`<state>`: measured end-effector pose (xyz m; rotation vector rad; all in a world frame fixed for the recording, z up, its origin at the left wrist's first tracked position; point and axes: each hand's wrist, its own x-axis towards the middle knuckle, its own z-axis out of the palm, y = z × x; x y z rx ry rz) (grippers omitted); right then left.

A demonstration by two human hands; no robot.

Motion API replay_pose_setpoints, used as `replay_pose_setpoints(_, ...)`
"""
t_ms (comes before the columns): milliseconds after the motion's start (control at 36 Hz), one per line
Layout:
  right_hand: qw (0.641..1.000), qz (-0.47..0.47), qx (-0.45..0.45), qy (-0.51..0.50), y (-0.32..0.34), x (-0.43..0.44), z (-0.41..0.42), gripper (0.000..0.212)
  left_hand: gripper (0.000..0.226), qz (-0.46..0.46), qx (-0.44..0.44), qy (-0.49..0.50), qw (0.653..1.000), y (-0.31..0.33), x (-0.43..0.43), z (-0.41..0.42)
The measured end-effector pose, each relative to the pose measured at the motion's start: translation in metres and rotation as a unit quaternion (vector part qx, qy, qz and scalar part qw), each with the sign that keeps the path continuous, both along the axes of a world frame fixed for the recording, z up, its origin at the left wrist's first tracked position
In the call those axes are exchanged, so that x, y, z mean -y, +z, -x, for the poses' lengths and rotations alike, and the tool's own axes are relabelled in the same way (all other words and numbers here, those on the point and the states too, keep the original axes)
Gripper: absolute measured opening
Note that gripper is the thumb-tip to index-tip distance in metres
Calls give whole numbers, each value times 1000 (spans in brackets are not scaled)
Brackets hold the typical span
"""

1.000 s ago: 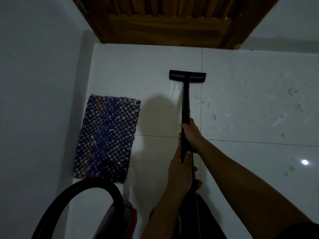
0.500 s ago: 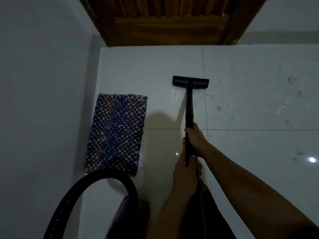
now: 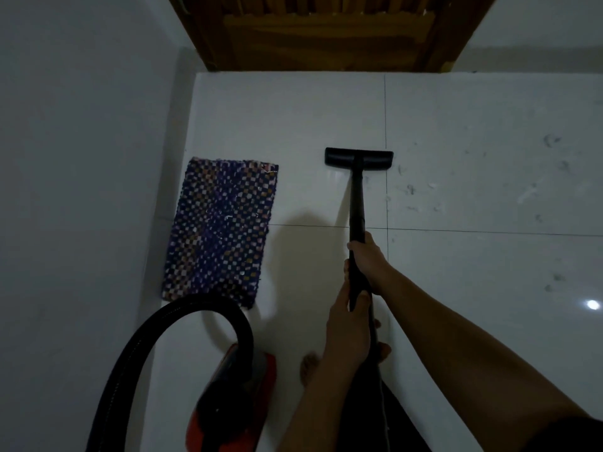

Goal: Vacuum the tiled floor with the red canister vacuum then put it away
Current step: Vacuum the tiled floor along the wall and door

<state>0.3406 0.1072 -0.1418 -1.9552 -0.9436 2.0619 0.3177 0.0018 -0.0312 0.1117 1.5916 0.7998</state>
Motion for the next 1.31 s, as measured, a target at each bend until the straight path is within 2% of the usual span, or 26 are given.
replay_pose_setpoints(306, 1000, 2, 14, 23, -1, 15, -24, 29, 43, 4, 0, 27, 1000, 5, 16, -27)
replay_pose_setpoints(611, 1000, 10, 8, 15, -3, 45, -36, 39, 44, -5, -2, -7, 1000, 5, 44, -37)
replay_pose_setpoints(1056, 1000, -3, 14, -11, 9, 130, -68, 34, 37, -6, -12, -22, 1000, 2, 131, -65)
replay_pose_setpoints(1306, 1000, -5, 18, -18, 3, 172, -95, 32, 43, -4, -20, -22, 1000, -7, 173, -89)
